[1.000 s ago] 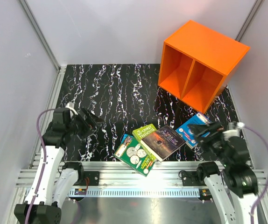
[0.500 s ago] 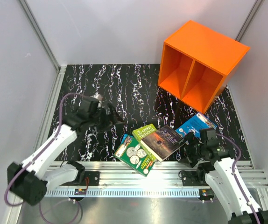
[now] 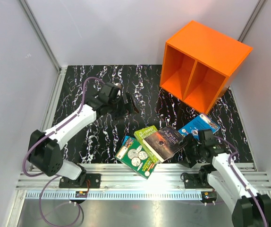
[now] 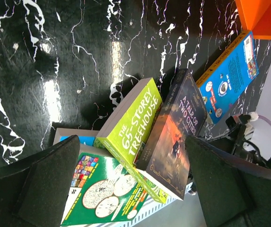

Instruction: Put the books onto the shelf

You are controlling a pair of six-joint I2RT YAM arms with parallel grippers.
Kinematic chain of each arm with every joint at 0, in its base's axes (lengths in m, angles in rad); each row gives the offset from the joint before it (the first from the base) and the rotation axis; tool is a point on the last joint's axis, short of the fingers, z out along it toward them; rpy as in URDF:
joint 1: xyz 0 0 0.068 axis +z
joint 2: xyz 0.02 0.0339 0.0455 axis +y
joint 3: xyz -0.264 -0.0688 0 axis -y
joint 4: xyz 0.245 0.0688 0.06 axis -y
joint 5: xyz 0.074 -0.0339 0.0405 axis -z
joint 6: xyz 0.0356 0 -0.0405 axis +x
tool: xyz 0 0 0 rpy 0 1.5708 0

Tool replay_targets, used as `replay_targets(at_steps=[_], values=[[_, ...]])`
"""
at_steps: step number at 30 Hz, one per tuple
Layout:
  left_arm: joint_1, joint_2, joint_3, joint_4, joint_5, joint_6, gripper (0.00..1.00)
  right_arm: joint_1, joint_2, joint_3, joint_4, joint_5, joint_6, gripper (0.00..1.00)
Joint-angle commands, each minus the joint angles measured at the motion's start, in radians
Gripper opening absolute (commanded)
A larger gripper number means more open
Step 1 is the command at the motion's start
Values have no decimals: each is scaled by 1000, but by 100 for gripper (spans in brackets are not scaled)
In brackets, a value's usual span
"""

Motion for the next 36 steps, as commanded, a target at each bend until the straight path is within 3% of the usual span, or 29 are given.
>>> replay_targets(at_steps=[1,5,11,16,20,22,25,27,32,36], values=[[-6,11,62,8,20,52,97,5,79,40,110,121,2,100],[-6,11,53,1,23,69,96,5,219,123,146,239,-50,99],[-13,-11,38,-1,28,68,96,5,331,215,164,358,-134,81],[-18,-46,33,-33,14,78,96,5,392,178,279,318,-136,47],[-24,-82,6,-42,-1,80,96,5,359,141,295,290,-128,36],[-24,-95,-19,-38,-1,75,96,5,299,124,276,283,-124,38],[-32,-113,-40,-32,-8,71,96,5,229,118,229,252,-127,77],[-38,-121,-47,-32,-14,68,96,5,155,117,177,246,-128,95],[-50,-132,-50,-30,-21,57,96,5,34,54,172,229,-96,100],[-66,-135,-44,-45,-29,54,96,3,26,-36,293,220,-45,100]])
